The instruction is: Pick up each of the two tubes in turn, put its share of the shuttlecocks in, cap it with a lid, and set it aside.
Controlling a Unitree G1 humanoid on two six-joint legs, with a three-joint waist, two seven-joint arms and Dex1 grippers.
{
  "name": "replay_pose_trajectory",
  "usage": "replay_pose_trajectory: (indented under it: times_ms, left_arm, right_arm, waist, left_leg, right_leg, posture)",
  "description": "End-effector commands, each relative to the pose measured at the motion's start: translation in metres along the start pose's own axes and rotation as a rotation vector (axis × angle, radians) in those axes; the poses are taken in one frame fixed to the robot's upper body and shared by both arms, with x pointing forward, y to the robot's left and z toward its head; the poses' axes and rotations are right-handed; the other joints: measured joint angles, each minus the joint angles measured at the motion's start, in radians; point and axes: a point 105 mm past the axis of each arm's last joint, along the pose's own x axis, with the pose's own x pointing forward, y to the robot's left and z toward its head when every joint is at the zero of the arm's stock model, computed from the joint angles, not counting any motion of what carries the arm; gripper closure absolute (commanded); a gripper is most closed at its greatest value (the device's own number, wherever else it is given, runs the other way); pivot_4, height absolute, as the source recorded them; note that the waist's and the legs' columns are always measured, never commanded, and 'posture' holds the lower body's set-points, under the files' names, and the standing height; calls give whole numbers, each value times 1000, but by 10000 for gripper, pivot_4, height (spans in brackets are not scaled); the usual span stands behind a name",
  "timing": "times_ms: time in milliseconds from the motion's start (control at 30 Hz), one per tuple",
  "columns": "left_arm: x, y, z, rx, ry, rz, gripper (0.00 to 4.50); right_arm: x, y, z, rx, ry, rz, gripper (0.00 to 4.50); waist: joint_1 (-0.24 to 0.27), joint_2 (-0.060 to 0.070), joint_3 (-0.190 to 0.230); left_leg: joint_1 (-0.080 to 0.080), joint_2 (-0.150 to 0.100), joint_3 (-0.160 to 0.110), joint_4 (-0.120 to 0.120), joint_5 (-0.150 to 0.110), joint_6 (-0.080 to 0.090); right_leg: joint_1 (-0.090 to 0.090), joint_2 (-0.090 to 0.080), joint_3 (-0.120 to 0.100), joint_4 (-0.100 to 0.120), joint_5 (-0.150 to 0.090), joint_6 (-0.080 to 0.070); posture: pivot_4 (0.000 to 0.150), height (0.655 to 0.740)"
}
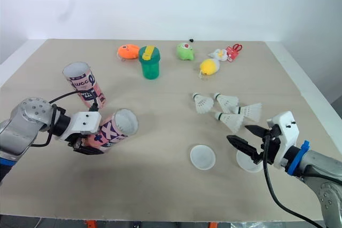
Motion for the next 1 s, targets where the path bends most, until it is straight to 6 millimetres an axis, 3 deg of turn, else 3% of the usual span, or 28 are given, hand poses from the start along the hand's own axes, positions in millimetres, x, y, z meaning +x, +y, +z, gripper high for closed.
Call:
replay_pose_trajectory:
  times_ms: [33,400,867,967,1000]
  left_arm:
    - [9,-6,1,6,-5,-38,10577]
    - [2,-10,0,-13,-2,-15,10577]
    - [-2,-13,-1,-29,3,2,10577]
    - [-2,-12,-2,-28,3,2,10577]
    - [-1,-12,-2,-27,3,1,10577]
  right_arm:
    - [13,-4,0,-36,-15,5,1443]
    - [56,-10,3,-49,-45,46,1443]
    - [70,-18,7,-40,-80,21,1443]
    - [69,-19,7,-37,-84,15,12231]
    - [69,-19,7,-36,-84,13,17978]
  waist:
    - [-1,0,0]
    - [-3,1,0]
    - [-3,0,0]
    - [-3,0,0]
    - [-3,0,0]
  left_leg:
    - [1,0,0,0,0,0]
    - [0,-1,0,-1,0,0]
    - [0,-1,0,-2,-1,1]
    - [0,-1,0,-2,-1,1]
    - [0,-1,0,-2,-1,1]
  right_leg:
    - [0,0,0,0,0,0]
    - [0,-1,0,0,-2,1]
    - [0,0,0,0,-4,2]
    - [0,0,0,0,-4,1]
    - [0,0,0,0,-4,1]
  posture:
    - [1500,7400]
    - [1500,7400]
    - [1500,7400]
    - [1500,7400]
    - [1500,7400]
